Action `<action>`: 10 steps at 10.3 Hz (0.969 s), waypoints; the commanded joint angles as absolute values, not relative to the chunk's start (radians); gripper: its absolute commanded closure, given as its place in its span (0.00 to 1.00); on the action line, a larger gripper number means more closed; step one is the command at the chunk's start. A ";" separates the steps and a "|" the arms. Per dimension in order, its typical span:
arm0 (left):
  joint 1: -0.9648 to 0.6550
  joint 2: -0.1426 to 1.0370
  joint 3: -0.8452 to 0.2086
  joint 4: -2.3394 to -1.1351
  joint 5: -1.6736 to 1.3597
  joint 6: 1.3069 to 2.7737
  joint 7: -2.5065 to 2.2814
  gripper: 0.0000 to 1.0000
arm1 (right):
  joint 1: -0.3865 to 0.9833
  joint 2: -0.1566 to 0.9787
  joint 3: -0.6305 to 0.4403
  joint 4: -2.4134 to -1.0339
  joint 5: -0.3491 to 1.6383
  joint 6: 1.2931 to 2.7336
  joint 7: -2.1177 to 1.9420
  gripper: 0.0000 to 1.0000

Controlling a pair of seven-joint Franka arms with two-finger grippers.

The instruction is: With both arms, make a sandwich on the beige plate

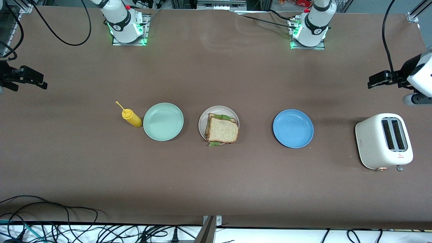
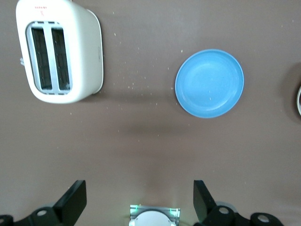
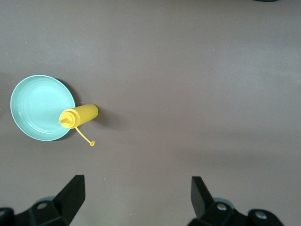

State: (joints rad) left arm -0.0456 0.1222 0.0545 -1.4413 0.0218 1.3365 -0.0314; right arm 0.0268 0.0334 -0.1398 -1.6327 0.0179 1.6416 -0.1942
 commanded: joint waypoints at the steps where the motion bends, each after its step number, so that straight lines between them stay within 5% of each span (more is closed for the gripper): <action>1: -0.034 0.060 0.032 -1.515 0.041 1.335 -0.023 0.00 | 0.021 0.040 -0.137 -1.612 0.032 1.629 -0.184 0.00; 10: -0.032 -0.026 0.011 -1.578 0.037 1.368 -0.031 0.00 | 0.020 0.046 -0.138 -1.612 0.052 1.641 -0.196 0.00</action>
State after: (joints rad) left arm -0.0431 0.0140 0.0199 -1.5165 0.0217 1.3482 -0.0318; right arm 0.0211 0.0369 -0.1435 -1.6328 0.0434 1.6442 -0.1949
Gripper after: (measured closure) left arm 0.000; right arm 0.000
